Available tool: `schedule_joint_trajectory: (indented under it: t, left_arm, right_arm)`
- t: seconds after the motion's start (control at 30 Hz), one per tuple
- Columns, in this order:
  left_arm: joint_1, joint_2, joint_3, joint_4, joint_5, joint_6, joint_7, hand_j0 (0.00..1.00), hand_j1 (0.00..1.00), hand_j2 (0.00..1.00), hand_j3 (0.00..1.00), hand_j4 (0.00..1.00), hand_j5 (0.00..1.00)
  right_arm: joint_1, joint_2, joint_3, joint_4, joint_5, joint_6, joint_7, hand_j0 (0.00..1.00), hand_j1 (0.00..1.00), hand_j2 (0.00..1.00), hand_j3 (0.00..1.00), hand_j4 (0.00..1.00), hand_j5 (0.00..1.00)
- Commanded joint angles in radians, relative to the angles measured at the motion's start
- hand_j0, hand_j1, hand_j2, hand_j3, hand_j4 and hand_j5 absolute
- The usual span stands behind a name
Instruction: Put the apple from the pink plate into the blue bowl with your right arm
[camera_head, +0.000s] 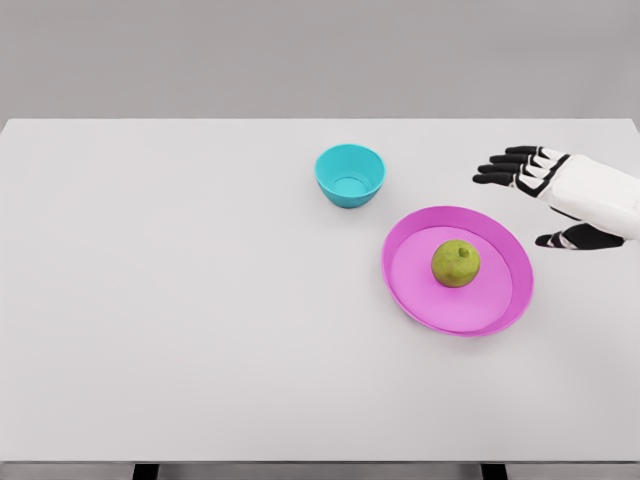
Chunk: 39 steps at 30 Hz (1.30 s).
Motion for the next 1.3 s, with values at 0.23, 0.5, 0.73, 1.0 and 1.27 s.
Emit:
schedule_joint_trajectory:
  t: [0.23,0.5,0.73,1.0,1.27]
  left_arm:
    - [0.000,0.000,0.000,0.000,0.000,0.000,0.000,1.00,1.00,1.00,1.00,1.00,1.00]
    - [0.000,0.000,0.000,0.000,0.000,0.000,0.000,1.00,1.00,1.00,1.00,1.00,1.00]
    - [0.000,0.000,0.000,0.000,0.000,0.000,0.000,1.00,1.00,1.00,1.00,1.00,1.00]
    - [0.000,0.000,0.000,0.000,0.000,0.000,0.000,1.00,1.00,1.00,1.00,1.00,1.00]
    - [0.000,0.000,0.000,0.000,0.000,0.000,0.000,1.00,1.00,1.00,1.00,1.00,1.00]
  right_arm:
    - [0.017,0.000,0.047,0.057,-0.012,0.013,0.000,1.00,1.00,1.00,1.00,1.00,1.00]
    - [-0.124,0.047,0.084,0.097,-0.015,0.013,0.426,1.00,1.00,1.00,1.00,1.00,1.00]
    - [-0.267,0.130,0.139,0.195,-0.012,0.013,0.426,1.00,1.00,1.00,1.00,1.00,1.00]
    - [-0.367,0.170,0.329,0.223,-0.010,0.013,0.426,1.00,1.00,1.00,1.00,1.00,1.00]
    - [-0.367,0.173,0.377,0.253,-0.010,0.013,0.426,1.00,1.00,1.00,1.00,1.00,1.00]
